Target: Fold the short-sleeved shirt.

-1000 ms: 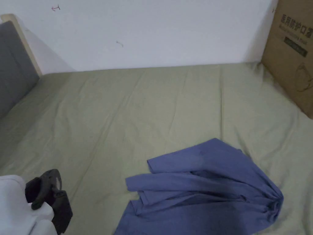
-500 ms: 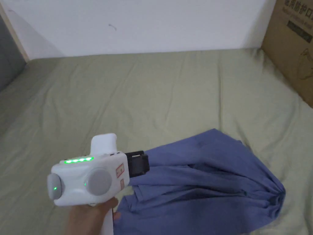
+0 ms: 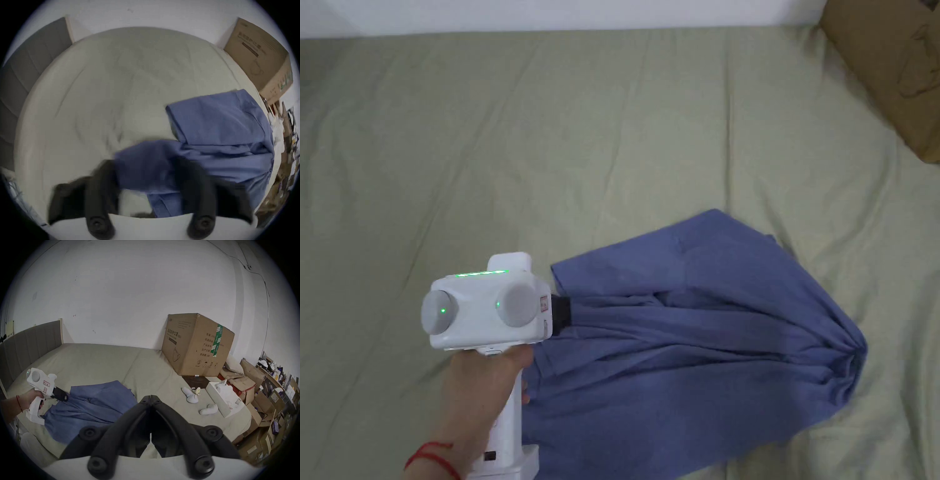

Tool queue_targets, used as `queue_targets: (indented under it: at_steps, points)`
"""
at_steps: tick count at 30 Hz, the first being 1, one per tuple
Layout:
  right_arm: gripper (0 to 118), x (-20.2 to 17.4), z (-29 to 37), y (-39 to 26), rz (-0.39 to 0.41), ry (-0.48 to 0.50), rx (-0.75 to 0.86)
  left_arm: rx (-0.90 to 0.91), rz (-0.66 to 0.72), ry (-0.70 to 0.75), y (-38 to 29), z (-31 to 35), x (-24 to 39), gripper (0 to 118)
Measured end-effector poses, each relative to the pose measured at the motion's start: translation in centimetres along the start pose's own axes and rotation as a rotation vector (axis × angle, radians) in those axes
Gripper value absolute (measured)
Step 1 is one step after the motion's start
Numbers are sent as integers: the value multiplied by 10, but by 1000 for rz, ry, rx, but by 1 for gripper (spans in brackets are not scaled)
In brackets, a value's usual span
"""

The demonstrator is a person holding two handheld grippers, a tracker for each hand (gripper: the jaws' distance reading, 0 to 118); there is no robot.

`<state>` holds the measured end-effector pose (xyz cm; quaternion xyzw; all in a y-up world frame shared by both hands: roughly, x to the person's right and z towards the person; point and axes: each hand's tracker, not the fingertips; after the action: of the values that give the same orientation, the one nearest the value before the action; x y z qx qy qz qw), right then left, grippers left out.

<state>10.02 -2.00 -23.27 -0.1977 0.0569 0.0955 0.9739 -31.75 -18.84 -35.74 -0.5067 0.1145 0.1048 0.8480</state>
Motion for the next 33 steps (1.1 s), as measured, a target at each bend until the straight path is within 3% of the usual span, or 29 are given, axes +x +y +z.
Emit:
queue_targets:
  at_steps: [1, 5, 9, 14, 15, 16, 17, 19, 20, 24, 28, 30, 32, 33]
  points:
    - [0, 0, -4, -4, -1, 11, -16, 29, -13, 6, -1, 10, 0, 6]
    - [0, -6, -20, -5, 0, 73, -49, 113, -4, 1, -2, 29, -4, 5]
    - [0, -7, -49, 13, -17, 165, -39, 97, 141, -99, -7, 34, -18, 5]
    - [4, -36, -150, 66, 69, 391, -97, 117, 147, -140, -17, 46, -14, 5]
    - [35, -48, -177, 74, 99, 461, -166, 121, 147, -140, -17, 46, -13, 5]
    - [102, -65, -209, 79, 121, 496, -223, 121, 148, -145, -17, 46, -10, 5]
    - [117, -84, -242, 82, 169, 531, -287, 121, 147, -151, -18, 45, -9, 5]
    - [116, -116, -304, 77, 289, 588, -425, 129, 143, -146, -17, 44, -7, 5]
    - [116, -128, -329, 68, 282, 595, -420, 128, 146, -143, -16, 44, -6, 5]
    - [116, -164, -409, 47, 406, 485, -630, 127, 166, -143, -13, 42, -10, 5]
    - [116, -178, -439, 36, 493, 497, -743, 118, 184, -149, -14, 37, -12, 5]
    - [115, -185, -449, 24, 504, 492, -850, 116, 189, -149, -14, 35, -12, 5]
    - [108, -183, -451, 28, 363, 450, -890, 113, 194, -154, -14, 34, -12, 5]
    - [99, -181, -446, 27, 358, 466, -888, 111, 195, -152, -13, 33, -12, 5]
